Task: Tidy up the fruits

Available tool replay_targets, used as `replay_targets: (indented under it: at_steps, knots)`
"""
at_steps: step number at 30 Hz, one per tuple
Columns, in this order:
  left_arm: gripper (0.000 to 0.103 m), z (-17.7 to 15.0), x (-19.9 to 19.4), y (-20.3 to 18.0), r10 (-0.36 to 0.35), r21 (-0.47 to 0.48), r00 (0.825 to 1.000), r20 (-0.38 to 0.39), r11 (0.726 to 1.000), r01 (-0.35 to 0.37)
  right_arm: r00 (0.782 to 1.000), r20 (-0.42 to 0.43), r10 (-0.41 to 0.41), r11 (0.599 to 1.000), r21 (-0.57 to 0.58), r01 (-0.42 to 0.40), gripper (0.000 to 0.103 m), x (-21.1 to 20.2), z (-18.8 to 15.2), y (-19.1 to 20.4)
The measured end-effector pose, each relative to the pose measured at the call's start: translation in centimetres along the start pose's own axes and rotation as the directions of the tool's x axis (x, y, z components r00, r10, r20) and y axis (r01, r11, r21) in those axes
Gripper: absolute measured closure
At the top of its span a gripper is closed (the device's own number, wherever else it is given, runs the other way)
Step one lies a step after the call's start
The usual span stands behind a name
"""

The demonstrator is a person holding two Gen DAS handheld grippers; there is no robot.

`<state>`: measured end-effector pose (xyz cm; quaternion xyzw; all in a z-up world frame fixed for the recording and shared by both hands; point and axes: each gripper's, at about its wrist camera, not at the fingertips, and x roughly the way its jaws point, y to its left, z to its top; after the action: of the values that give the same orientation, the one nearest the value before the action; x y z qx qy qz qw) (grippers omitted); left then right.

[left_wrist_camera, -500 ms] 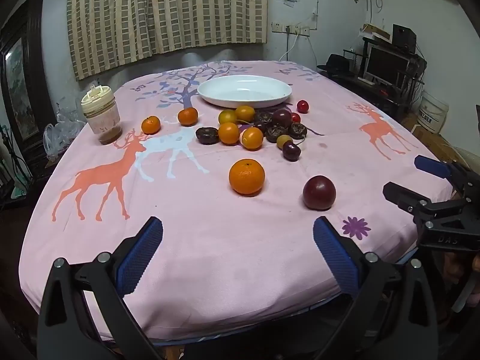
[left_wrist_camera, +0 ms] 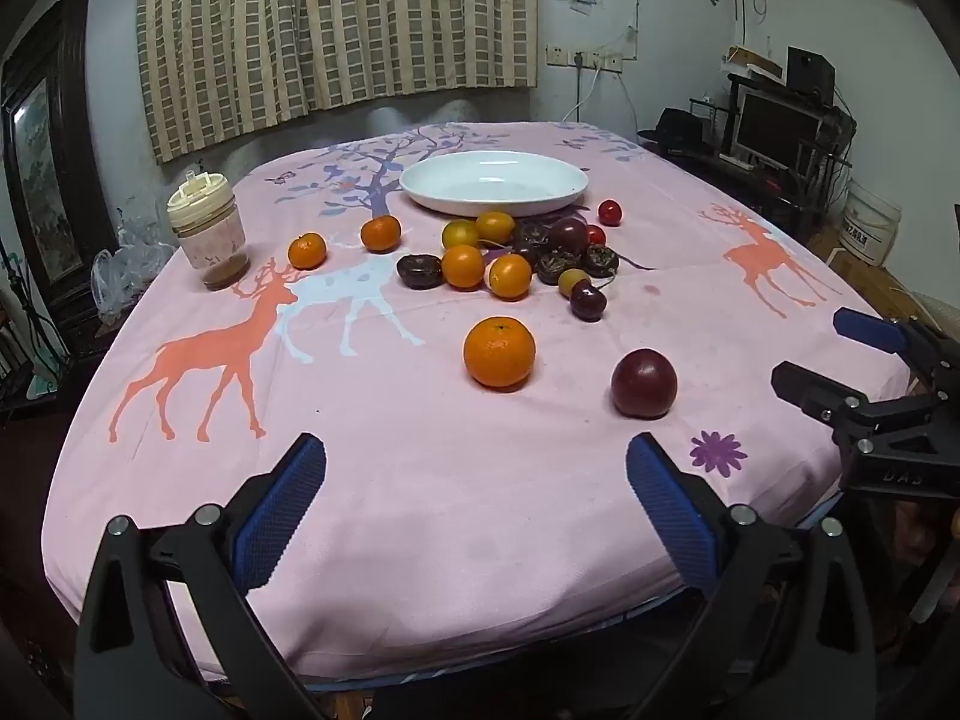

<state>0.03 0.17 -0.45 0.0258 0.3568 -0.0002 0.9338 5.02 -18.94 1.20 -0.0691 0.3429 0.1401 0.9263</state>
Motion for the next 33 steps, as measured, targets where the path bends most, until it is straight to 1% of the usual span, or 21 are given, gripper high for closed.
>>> replay_targets:
  at_steps: [33]
  knots:
    - [0.004, -0.02, -0.28, -0.17, 0.004, 0.007, 1.0, 0.001, 1.0, -0.004, 1.0, 0.0, -0.003, 1.0, 0.0, 0.003, 0.004, -0.1, 0.03, 0.09]
